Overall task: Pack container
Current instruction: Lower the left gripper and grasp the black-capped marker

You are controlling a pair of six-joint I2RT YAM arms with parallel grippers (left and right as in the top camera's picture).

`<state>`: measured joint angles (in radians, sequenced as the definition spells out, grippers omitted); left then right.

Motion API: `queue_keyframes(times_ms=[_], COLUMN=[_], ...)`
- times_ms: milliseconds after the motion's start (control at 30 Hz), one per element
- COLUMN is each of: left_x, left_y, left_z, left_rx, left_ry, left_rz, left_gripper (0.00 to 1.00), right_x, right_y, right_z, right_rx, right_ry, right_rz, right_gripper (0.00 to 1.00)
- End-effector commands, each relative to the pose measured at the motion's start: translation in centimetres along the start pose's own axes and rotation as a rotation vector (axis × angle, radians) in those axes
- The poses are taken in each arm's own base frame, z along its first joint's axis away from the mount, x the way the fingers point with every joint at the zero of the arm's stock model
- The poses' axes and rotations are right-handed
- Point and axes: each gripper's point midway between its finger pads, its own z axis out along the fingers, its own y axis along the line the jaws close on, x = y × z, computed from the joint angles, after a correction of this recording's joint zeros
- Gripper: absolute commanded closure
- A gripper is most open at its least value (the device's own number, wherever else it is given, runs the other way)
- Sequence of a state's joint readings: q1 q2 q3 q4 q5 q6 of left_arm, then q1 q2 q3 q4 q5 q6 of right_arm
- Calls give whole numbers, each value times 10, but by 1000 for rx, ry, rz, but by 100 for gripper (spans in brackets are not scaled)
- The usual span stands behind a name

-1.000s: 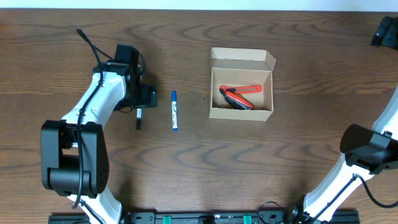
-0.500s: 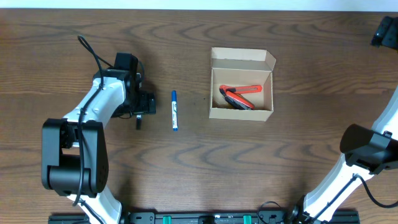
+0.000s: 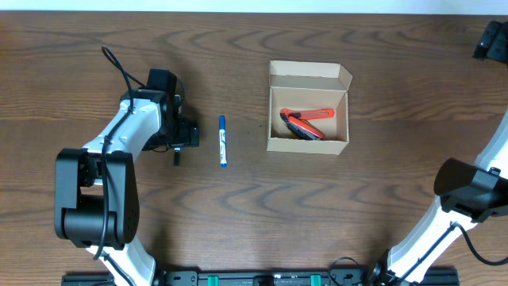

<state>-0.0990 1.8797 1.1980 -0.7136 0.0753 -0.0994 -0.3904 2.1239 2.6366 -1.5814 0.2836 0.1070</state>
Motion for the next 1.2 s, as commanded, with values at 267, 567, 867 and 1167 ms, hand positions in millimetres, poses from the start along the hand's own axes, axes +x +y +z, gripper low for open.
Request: queue_keyframes(times_ms=[267,567,867,1167], left_x=[21,17,15,15], left_y=[5,4,4,4], left_z=[17,18,18,18], left_rx=[-12,-10,-8,-9], left_ry=[58,42,34,34], left_rz=[23,22,23,4], left_gripper=[5,5,5,5], right_x=[-1,-1,-1,-1], right_y=[-5,-4,-5,-5], right_z=[-12,-12,-12,-12], right_rx=[1,1,1,1], right_ry=[-24,-24,-23,-24], right_rz=[24,24,24,24], right_gripper=[1,1,1,1])
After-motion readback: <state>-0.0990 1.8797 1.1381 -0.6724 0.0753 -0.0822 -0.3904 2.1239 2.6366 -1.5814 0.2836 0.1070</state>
